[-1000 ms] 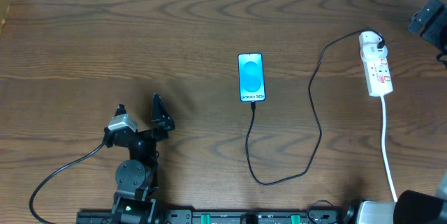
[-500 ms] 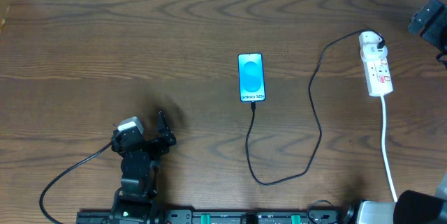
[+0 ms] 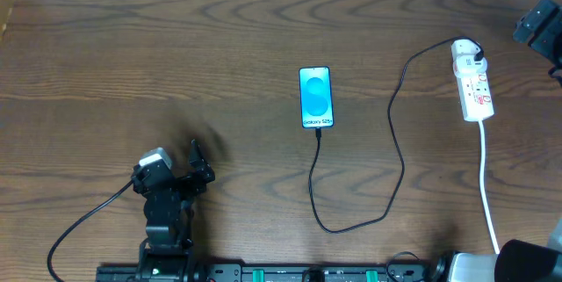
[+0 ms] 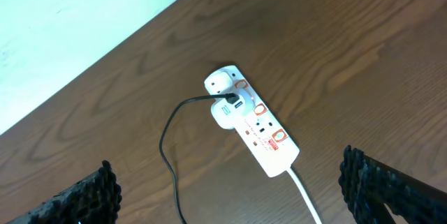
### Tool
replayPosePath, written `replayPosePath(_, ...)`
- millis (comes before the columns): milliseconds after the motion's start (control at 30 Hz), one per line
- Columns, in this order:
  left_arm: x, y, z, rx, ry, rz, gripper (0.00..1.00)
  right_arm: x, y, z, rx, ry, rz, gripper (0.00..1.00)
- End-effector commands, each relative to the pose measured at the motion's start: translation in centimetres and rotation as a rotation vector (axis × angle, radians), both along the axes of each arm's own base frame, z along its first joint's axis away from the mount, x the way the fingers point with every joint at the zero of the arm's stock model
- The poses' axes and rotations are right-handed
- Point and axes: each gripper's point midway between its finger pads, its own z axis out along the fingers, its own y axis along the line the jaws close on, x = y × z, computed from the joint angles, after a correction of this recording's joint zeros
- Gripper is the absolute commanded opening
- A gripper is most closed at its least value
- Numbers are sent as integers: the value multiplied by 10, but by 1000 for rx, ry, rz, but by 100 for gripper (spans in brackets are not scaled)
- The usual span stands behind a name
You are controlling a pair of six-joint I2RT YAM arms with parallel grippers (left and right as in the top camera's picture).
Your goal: Plug charger to phone and switch on socket
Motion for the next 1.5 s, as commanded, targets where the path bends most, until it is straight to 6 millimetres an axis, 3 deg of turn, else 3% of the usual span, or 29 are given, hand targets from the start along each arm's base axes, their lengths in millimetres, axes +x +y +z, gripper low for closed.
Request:
replayPosePath(0, -4, 0, -4, 21, -1, -10, 98, -1, -2, 2, -1, -5, -15, 99)
replayPosePath(300, -4, 0, 25, 43, -124, -17, 98, -1, -2, 2, -1, -5, -15, 99)
replayPosePath(867, -4, -9, 34, 210, -140, -111, 98, -1, -2, 2, -1, -5, -15, 99)
replayPosePath(1467, -4, -9, 35, 209, -143, -110, 98, -1, -2, 2, -1, -5, -15, 99)
